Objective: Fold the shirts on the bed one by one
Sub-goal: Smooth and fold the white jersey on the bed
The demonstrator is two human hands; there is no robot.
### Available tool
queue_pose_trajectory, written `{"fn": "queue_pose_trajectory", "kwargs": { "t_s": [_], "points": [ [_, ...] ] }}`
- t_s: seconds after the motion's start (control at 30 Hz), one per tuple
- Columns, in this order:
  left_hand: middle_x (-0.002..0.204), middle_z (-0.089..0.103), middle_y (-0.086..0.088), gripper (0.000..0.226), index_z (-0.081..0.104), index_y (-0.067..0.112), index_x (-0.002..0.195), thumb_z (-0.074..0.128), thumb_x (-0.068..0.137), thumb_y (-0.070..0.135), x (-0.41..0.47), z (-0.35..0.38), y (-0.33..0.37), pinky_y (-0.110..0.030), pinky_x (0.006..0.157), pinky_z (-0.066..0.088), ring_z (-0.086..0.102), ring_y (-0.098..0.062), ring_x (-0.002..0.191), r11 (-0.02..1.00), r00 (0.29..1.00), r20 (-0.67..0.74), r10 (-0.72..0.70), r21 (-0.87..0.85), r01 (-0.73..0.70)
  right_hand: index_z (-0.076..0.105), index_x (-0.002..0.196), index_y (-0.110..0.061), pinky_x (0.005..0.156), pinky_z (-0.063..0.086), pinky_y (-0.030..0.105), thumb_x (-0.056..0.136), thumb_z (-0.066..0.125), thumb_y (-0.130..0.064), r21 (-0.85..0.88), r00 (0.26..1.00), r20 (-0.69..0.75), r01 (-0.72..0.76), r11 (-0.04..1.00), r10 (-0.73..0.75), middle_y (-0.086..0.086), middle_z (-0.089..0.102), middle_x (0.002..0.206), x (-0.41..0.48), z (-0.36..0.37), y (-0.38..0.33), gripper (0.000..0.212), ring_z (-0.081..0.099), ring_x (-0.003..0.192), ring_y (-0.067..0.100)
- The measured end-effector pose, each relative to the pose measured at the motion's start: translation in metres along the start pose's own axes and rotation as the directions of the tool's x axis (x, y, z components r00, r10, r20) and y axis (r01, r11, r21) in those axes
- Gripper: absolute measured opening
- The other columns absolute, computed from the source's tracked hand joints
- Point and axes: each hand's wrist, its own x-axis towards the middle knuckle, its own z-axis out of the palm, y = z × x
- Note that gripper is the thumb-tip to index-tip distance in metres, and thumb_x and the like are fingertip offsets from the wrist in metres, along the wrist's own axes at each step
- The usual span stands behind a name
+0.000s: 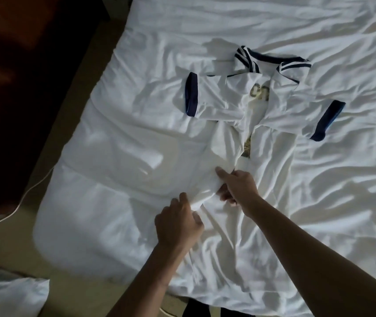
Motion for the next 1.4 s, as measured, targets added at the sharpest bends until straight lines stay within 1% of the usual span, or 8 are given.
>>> {"fn": "queue_pose_trajectory", "kwargs": {
  "t_s": [0.17, 0.3, 0.43, 0.63, 0.73, 0.93, 1.1, 1.4],
  "points": [
    [0.058, 0.058, 0.001, 0.027, 0.061, 0.020, 0.085, 0.072, 0.060, 0.024, -0.022, -0.005, -0.003, -0.030, 0.041, 0.044, 0.060, -0.026, 0.044, 0.971, 0.974, -0.004, 0.225, 0.082, -0.224, 0.070, 0.092, -0.005, 0.046, 0.050, 0.031, 0.090, 0.075, -0.024, -0.029, 0.993, -0.094, 0.064, 0.998, -0.066, 0.015, 0.072, 0.073, -0.016, 0.010, 0.013, 0.020, 0.066, 0.057, 0.026],
    [0.091, 0.072, 0.000, 0.024, 0.060, 0.029, 0.112, 0.054, 0.092, 0.041, -0.048, -0.012, 0.013, -0.036, 0.078, 0.056, 0.072, -0.024, 0.085, 0.952, 0.940, 0.157, 0.303, -0.098, -0.291, 0.067, 0.089, -0.010, 0.070, 0.060, 0.046, 0.092, 0.071, -0.042, 0.030, 0.962, -0.268, 0.067, 0.997, -0.056, 0.012, 0.072, 0.085, -0.035, 0.003, 0.027, 0.032, 0.070, 0.078, 0.032],
    [0.081, 0.068, 0.003, 0.017, 0.067, 0.025, 0.094, 0.050, 0.095, 0.030, -0.062, 0.003, 0.006, -0.040, 0.069, 0.057, 0.067, -0.024, 0.077, 0.907, 0.951, -0.051, 0.304, -0.289, -0.306, 0.071, 0.090, -0.006, 0.047, 0.047, 0.028, 0.087, 0.081, -0.033, -0.069, 0.996, -0.062, -0.063, 0.996, 0.059, 0.012, 0.071, 0.072, -0.063, 0.000, 0.052, 0.030, 0.064, 0.053, 0.023],
    [0.147, 0.054, -0.017, 0.044, 0.061, 0.009, 0.138, 0.051, 0.097, 0.021, -0.057, 0.049, -0.030, -0.053, 0.103, 0.049, 0.051, -0.040, 0.135, 0.881, 0.872, -0.201, 0.446, -0.074, -0.468, 0.068, 0.093, -0.018, 0.068, 0.064, 0.049, 0.087, 0.073, -0.013, -0.137, 0.984, -0.172, 0.013, 0.991, -0.037, 0.007, 0.075, 0.086, -0.078, -0.004, 0.081, 0.009, 0.074, 0.075, 0.027],
    [0.157, 0.044, -0.020, 0.055, 0.055, 0.008, 0.146, 0.057, 0.092, 0.020, -0.062, 0.058, -0.038, -0.059, 0.110, 0.041, 0.041, -0.042, 0.145, 0.844, 0.840, -0.142, 0.524, -0.044, -0.534, 0.061, 0.103, -0.013, 0.066, 0.059, 0.033, 0.088, 0.074, -0.013, -0.326, 0.977, -0.170, 0.071, 0.943, -0.132, 0.003, 0.071, 0.092, -0.089, -0.008, 0.093, 0.020, 0.070, 0.082, 0.024],
    [0.171, 0.023, -0.016, 0.060, 0.036, 0.009, 0.160, 0.039, 0.102, 0.022, -0.052, 0.066, -0.037, -0.057, 0.124, 0.028, 0.020, -0.036, 0.158, 0.845, 0.842, -0.132, 0.522, -0.054, -0.532, 0.040, 0.150, -0.014, 0.106, 0.045, 0.048, 0.098, 0.052, -0.036, -0.786, 0.775, -0.135, 0.295, 0.543, -0.617, 0.013, 0.045, 0.150, -0.110, 0.010, 0.118, 0.057, 0.046, 0.135, 0.032],
    [0.171, 0.019, -0.016, 0.060, 0.032, 0.009, 0.162, 0.032, 0.108, 0.033, -0.044, 0.080, -0.052, -0.059, 0.121, 0.028, 0.020, -0.035, 0.159, 0.809, 0.814, -0.011, 0.581, 0.120, -0.575, 0.026, 0.162, -0.006, 0.125, 0.019, 0.056, 0.106, 0.034, -0.039, -0.891, 0.748, 0.231, 0.419, 0.172, -0.622, 0.012, 0.010, 0.172, -0.102, 0.008, 0.176, 0.065, 0.006, 0.160, 0.032],
    [0.160, 0.044, -0.017, 0.048, 0.056, 0.005, 0.146, 0.040, 0.105, 0.023, -0.024, 0.049, -0.016, -0.057, 0.111, 0.041, 0.043, -0.041, 0.145, 0.803, 0.782, -0.237, 0.577, -0.010, -0.596, 0.023, 0.163, -0.009, 0.129, 0.009, 0.047, 0.110, 0.019, -0.043, -0.845, 0.747, 0.078, 0.401, 0.354, -0.660, 0.011, 0.009, 0.173, -0.098, -0.026, 0.145, 0.063, -0.001, 0.161, 0.025]
  ]
}}
